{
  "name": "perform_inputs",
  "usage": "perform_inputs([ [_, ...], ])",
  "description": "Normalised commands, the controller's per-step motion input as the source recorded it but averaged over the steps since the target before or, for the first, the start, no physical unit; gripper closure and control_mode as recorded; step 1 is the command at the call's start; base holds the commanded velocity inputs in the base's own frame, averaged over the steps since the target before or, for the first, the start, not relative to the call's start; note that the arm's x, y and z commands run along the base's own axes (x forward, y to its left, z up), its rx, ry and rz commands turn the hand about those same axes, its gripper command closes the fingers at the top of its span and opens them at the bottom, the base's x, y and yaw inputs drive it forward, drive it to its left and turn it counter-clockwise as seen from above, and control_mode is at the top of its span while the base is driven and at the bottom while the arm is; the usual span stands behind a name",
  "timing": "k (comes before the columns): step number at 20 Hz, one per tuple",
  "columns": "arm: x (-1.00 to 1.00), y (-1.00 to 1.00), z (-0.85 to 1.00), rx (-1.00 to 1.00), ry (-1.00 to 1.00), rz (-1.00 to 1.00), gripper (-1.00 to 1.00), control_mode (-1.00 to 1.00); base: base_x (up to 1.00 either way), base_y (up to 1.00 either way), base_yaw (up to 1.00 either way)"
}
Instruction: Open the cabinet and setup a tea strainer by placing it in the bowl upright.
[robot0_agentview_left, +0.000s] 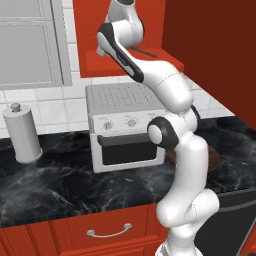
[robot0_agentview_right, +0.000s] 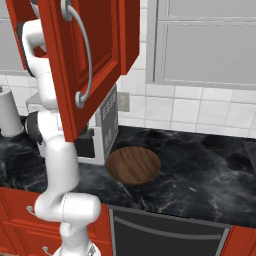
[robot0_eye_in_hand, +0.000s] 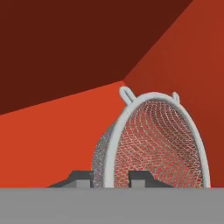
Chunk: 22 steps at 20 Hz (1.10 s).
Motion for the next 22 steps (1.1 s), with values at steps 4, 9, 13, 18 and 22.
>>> perform_inputs([
  [4,-0.03,0.02,0.0,-0.08,-0.03,0.0,1.0,-1.0,0.0,0.0,0.0],
  [9,-0.08,0.03,-0.04,-0.19,-0.07,-0.01,1.0,-1.0,0.0,0.0,0.0],
  [13,-0.39,0.08,0.0,-0.03,-0.1,-0.02,1.0,-1.0,0.0,0.0,0.0],
  [18,-0.75,0.05,-0.14,-0.15,-0.18,-0.08,1.0,-1.0,0.0,0.0,0.0],
  [22,-1.0,0.22,-0.11,-0.09,0.0,-0.19,1.0,-1.0,0.0,0.0,0.0],
])
